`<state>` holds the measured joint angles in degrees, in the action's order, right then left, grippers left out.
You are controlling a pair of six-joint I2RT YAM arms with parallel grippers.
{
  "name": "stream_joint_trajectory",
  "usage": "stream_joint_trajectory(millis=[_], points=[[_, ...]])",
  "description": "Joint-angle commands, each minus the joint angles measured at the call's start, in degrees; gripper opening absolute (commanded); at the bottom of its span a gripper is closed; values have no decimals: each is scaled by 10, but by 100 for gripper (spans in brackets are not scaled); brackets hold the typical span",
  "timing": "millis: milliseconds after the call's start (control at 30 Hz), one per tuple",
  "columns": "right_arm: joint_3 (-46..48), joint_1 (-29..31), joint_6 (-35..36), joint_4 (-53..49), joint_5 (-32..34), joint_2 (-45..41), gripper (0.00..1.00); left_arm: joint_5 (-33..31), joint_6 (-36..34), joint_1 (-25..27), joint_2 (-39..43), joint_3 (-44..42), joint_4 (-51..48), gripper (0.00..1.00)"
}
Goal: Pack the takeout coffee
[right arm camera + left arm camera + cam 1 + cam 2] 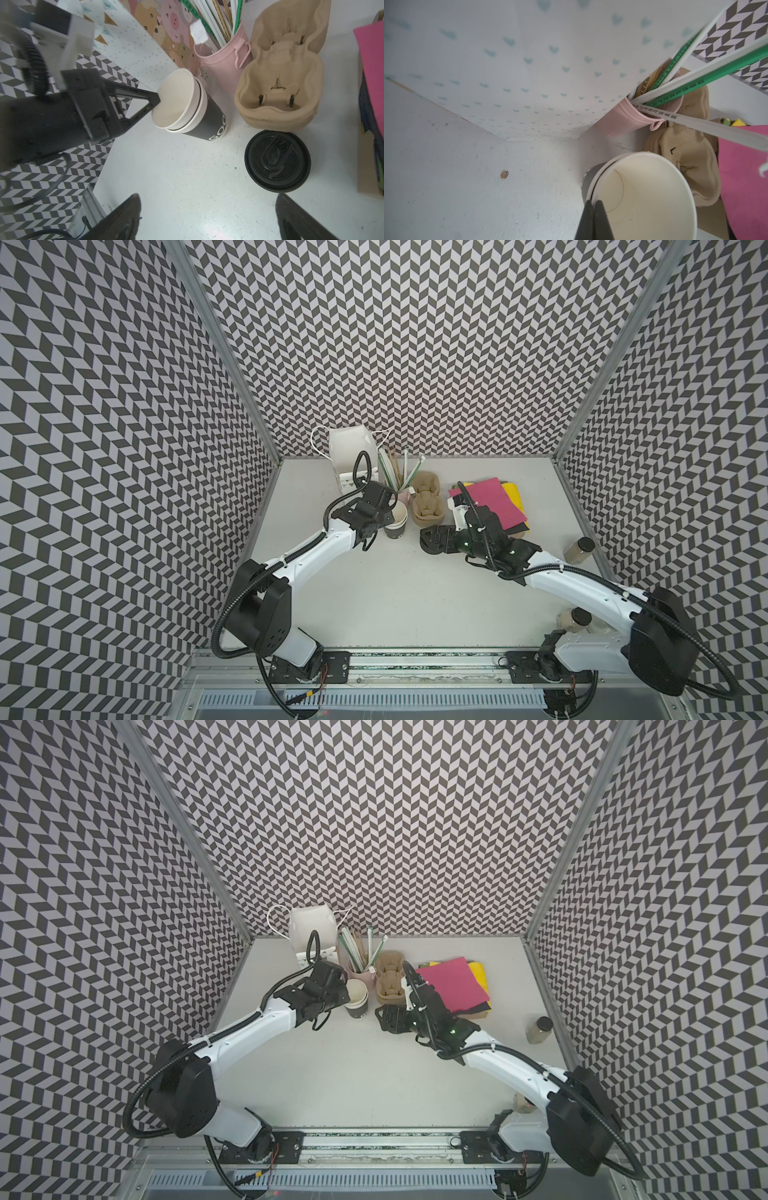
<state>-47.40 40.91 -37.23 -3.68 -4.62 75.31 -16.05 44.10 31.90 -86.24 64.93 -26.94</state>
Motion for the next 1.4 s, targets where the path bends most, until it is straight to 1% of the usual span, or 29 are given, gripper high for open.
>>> stream_joint_trajectory(millis=[0,100,167,267,433,733,1100,1367], points=[[1,1,-93,102,-16,17,99,12,19,3,34,-12,13,0],[-3,2,-118,123,-33,47,98,21,26,3,44,-21,16,0],[2,3,-134,159,-57,62,98,26,30,3,49,-29,18,0],[2,10,-151,186,-73,82,97,28,31,3,57,-37,21,0],[-2,28,-170,203,-57,108,97,33,35,3,60,-39,21,0],[-4,40,-201,219,-31,140,96,30,39,2,72,-47,23,0],[-24,40,-220,243,-33,189,94,39,49,2,91,-70,28,0],[-29,43,-220,257,-31,197,94,33,48,2,90,-85,34,0]])
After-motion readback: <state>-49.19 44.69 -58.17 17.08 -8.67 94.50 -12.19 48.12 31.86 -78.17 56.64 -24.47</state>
